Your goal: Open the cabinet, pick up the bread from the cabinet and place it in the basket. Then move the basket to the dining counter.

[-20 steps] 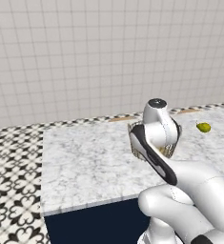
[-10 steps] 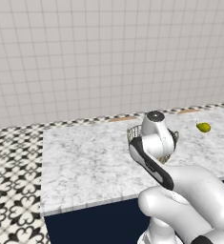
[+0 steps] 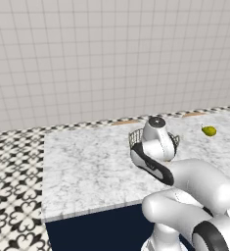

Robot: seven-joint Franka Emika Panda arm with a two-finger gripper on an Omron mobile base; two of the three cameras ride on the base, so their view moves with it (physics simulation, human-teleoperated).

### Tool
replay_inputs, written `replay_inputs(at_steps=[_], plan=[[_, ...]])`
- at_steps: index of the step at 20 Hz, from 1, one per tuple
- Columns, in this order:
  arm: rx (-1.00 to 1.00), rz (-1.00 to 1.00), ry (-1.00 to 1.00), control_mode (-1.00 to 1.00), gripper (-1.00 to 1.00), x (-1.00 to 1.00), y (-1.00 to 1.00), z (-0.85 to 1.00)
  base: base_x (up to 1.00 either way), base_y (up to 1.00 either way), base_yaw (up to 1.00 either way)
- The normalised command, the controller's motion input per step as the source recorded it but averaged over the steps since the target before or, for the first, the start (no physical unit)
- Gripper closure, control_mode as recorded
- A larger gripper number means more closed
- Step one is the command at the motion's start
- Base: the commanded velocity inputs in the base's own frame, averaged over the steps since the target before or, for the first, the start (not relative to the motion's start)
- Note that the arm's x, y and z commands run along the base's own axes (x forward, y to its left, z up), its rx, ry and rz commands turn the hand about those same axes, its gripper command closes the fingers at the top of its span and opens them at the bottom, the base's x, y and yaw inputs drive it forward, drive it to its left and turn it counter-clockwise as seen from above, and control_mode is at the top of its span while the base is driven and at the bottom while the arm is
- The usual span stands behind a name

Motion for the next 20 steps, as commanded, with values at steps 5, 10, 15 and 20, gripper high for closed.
replay_inputs(at_steps=[5, 10, 15, 20], plan=[[0.00, 0.00, 0.00, -1.00, 1.00, 0.18, 0.00, -0.16, 0.00, 0.00, 0.00], [0.00, 0.00, 0.00, -1.00, -1.00, 0.05, 0.00, -0.07, 0.00, 0.00, 0.00], [0.00, 0.00, 0.02, -1.00, -1.00, 0.00, 0.00, 0.00, 0.00, 0.00, 0.00], [0.00, 0.00, 0.03, -1.00, -1.00, -0.18, 0.00, 0.37, 0.00, 0.00, 0.00]])
